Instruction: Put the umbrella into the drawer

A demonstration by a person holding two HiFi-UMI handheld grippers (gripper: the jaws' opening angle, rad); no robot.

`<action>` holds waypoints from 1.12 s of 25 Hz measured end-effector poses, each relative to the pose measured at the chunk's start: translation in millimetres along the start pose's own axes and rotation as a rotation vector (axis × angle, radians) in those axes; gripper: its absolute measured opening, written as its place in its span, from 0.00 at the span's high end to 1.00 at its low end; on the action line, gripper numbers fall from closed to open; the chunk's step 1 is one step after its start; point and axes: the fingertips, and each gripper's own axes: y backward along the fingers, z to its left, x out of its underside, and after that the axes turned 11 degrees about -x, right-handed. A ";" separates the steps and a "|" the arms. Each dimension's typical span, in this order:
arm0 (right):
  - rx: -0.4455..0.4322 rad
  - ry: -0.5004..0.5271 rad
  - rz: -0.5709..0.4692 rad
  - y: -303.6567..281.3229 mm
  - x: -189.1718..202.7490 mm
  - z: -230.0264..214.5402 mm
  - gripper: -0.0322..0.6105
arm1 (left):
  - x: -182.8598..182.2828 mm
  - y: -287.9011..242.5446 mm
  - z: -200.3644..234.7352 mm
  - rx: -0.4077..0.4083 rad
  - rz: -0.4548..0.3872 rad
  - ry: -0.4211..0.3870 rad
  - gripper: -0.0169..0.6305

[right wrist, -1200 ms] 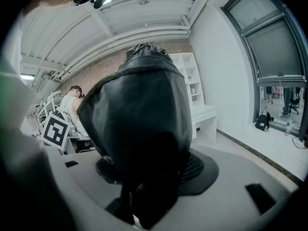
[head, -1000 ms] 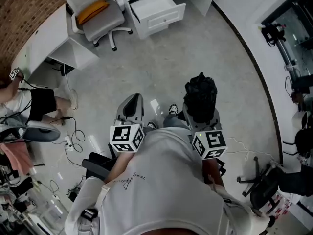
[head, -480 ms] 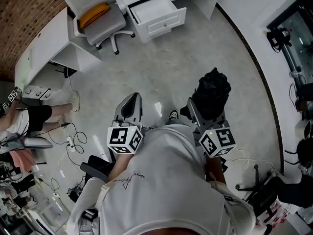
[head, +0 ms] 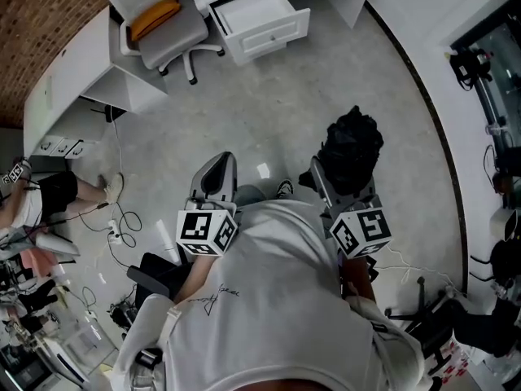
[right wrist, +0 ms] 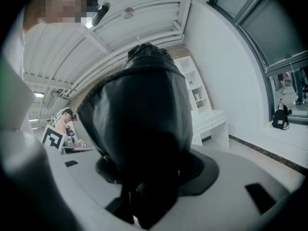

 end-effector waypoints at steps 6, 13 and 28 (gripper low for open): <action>-0.015 0.007 0.021 -9.5 -1.3 -6.0 0.56 | -2.4 -9.8 1.3 -0.011 0.015 0.013 0.95; -0.009 0.004 0.073 -42.2 -8.0 -25.8 0.56 | -8.2 -49.1 2.3 0.027 0.052 0.031 0.95; 0.018 0.043 0.057 -127.1 -51.8 -58.6 0.56 | -60.5 -144.9 32.4 0.101 0.016 0.032 0.95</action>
